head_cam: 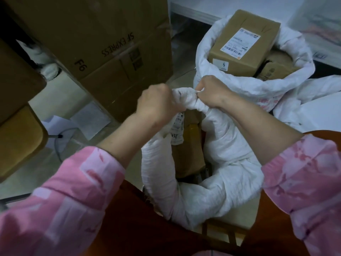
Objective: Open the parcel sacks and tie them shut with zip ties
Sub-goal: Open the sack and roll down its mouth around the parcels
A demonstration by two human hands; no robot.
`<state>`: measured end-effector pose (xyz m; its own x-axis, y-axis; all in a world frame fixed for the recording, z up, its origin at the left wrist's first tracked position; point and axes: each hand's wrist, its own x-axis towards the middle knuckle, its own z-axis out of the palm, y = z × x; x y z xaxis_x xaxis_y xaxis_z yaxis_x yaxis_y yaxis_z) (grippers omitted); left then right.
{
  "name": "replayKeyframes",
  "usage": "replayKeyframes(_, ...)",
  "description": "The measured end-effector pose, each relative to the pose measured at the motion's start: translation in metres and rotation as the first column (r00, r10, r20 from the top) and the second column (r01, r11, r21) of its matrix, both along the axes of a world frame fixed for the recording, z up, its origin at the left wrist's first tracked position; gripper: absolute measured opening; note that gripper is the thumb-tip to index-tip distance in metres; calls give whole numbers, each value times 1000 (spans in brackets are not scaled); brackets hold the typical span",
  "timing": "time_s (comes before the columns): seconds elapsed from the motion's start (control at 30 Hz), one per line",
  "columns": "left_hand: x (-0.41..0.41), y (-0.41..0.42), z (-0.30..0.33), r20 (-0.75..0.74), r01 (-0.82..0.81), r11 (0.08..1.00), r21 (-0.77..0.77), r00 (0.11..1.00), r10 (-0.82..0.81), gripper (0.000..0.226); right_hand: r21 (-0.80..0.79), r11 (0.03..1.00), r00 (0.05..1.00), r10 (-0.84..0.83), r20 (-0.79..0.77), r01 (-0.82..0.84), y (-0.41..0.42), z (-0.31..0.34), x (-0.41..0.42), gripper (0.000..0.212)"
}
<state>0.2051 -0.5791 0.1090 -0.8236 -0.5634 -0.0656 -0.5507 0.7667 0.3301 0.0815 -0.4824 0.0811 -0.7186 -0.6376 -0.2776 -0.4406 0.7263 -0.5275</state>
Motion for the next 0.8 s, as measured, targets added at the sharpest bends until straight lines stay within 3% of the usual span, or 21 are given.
replayKeyframes(0.07,1,-2,-10,-6,0,1000,16,1000,0,22,16,1000,999,-11,45,11,1,3,-3,27)
replayKeyframes(0.17,0,-26,-14,107,-66,950,304,994,35,23,-9,1000,956,1,294,2,10,12,-14,12)
replayKeyframes(0.2,0,-35,-13,189,-116,883,454,981,31,21,-10,1000,921,-2,390,7,14,14,-17,6)
replayKeyframes(0.27,4,-54,-12,303,-237,605,760,953,-7,23,-10,1000,849,-13,529,22,20,16,-21,1)
replayKeyframes(0.3,5,-61,-14,309,-265,468,843,951,-18,27,-21,999,836,-30,547,49,20,16,-20,3)
replayKeyframes(0.33,6,-64,-16,300,-280,376,883,954,8,28,-40,995,860,-55,507,87,19,15,-19,7)
replayKeyframes(0.37,5,-65,-18,286,-287,347,893,957,54,24,-70,990,913,-86,398,123,18,14,-15,10)
replayKeyframes(0.43,2,-64,-20,278,-318,352,880,947,161,21,-187,970,988,-152,30,155,16,13,1,13)
replayKeyframes(0.5,-1,-58,-18,245,-310,449,838,949,198,27,-273,961,964,-119,-237,51,19,16,25,22)
replayKeyframes(0.57,-4,-57,-21,194,-275,509,815,959,207,32,-152,983,905,28,-425,-102,22,11,48,30)
replayKeyframes(0.63,-4,-54,-19,186,-267,539,799,962,201,35,-52,983,818,116,-563,-175,25,0,59,24)
replayKeyframes(0.73,-1,-55,-15,166,-235,610,757,972,168,28,-83,974,846,138,-515,-209,24,-1,54,9)
replayKeyframes(0.8,0,-58,-10,238,-292,601,744,956,170,20,-86,980,940,142,-309,-177,21,-1,37,13)
